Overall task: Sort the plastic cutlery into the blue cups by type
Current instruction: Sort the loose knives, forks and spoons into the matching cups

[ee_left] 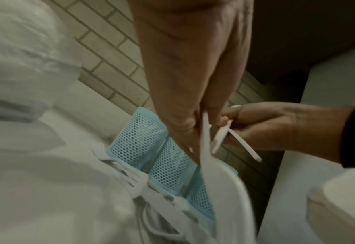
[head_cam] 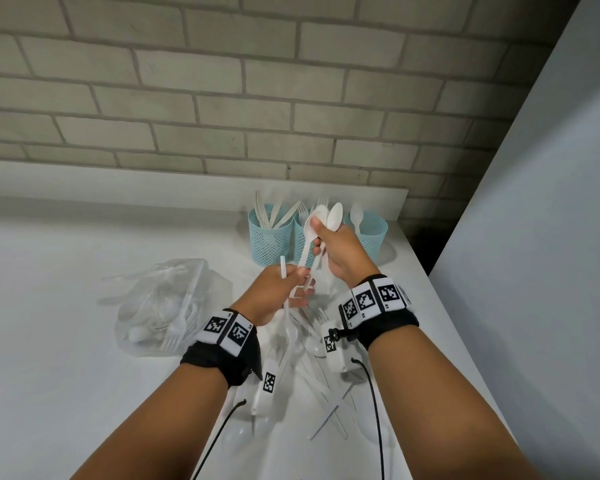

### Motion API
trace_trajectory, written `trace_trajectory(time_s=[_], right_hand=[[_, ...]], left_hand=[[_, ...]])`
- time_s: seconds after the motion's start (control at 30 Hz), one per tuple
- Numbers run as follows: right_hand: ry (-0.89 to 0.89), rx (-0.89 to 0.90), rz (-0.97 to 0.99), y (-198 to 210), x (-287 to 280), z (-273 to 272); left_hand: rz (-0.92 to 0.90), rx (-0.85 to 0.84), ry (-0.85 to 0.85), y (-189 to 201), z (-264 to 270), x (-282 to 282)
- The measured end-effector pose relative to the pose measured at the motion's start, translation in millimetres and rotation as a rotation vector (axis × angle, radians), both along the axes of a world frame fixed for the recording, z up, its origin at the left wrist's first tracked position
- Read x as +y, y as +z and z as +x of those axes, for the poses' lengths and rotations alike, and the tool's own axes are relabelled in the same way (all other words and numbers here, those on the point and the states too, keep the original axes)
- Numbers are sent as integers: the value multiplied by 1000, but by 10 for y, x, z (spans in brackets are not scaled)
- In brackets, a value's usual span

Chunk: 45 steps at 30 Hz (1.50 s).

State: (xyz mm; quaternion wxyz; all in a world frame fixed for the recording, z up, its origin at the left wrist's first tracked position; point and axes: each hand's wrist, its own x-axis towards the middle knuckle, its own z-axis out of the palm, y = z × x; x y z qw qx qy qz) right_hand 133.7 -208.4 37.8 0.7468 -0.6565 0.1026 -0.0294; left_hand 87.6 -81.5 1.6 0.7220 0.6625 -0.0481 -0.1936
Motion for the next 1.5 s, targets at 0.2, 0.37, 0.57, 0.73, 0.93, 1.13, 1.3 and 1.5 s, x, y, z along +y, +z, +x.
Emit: trace_trajectory(time_s=[0.2, 0.37, 0.57, 0.73, 0.93, 1.13, 1.3, 1.5], right_hand=[[56, 62, 183, -11, 111, -20], [184, -57, 284, -54, 89, -79], [291, 155, 201, 1, -4, -68], [113, 232, 251, 87, -74, 75], [-338, -7, 311, 353, -468, 348], [-655, -261, 159, 358, -784, 610], [-559, -220, -8, 39, -805, 728], [-388, -120, -158, -2, -804, 791]], left_hand=[[17, 95, -130, 19, -37, 18], [-155, 140, -52, 34, -32, -38], [-70, 100, -17, 55, 37, -105], [3, 48, -33, 94, 107, -220], [-5, 52, 84, 112, 216, -189], [-381, 197, 251, 147, 316, -132], [-642, 273, 289, 153, 356, -73], [-729, 258, 374, 126, 397, 9]])
